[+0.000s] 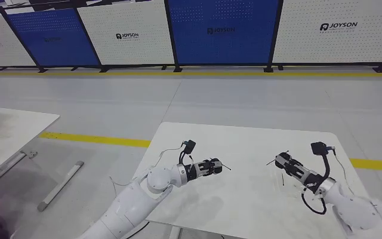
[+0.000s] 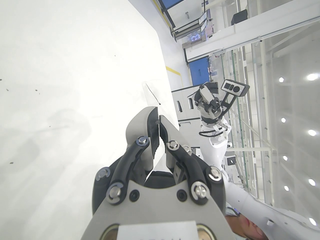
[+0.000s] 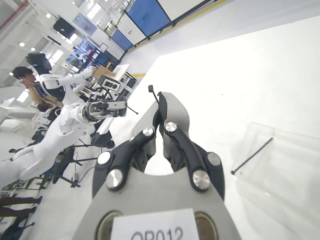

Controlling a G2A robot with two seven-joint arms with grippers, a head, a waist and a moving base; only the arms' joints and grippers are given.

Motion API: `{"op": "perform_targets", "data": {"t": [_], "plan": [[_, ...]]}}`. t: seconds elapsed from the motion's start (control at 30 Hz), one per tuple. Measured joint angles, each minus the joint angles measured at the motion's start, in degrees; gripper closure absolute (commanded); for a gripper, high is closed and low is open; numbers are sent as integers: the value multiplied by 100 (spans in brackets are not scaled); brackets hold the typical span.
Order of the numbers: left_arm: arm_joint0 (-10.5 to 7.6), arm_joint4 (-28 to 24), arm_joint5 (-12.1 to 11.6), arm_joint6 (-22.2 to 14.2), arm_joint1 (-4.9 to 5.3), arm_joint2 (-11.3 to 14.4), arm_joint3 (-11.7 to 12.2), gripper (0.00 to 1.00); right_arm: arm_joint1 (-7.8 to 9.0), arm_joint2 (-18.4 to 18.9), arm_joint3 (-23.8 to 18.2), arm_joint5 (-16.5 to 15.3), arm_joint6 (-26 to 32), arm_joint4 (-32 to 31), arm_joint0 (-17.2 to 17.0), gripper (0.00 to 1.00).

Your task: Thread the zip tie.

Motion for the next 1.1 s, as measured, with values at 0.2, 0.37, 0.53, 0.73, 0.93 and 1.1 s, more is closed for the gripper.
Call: {"op": "perform_targets", "data": {"t": [0.2, 0.37, 0.53, 0.73, 0.93, 1.1], "plan": [[0, 0, 0, 0, 0, 0, 0, 100, -98, -272, 6, -368, -379, 551, -161, 100], [0, 0, 0, 0, 0, 0, 0, 100, -95, -266, 7, -343, -326, 514, -156, 100], [0, 0, 0, 0, 0, 0, 0, 100, -95, -266, 7, -343, -328, 515, -156, 100], [0, 0, 0, 0, 0, 0, 0, 100, -180, -375, -155, -378, -1319, 190, -355, 100], [0, 0, 0, 0, 0, 0, 0, 100, -304, -630, -505, -407, -2598, -121, -783, 100], [0, 0, 0, 0, 0, 0, 0, 100, -371, -834, -514, -206, -2595, -108, -814, 100]]}}
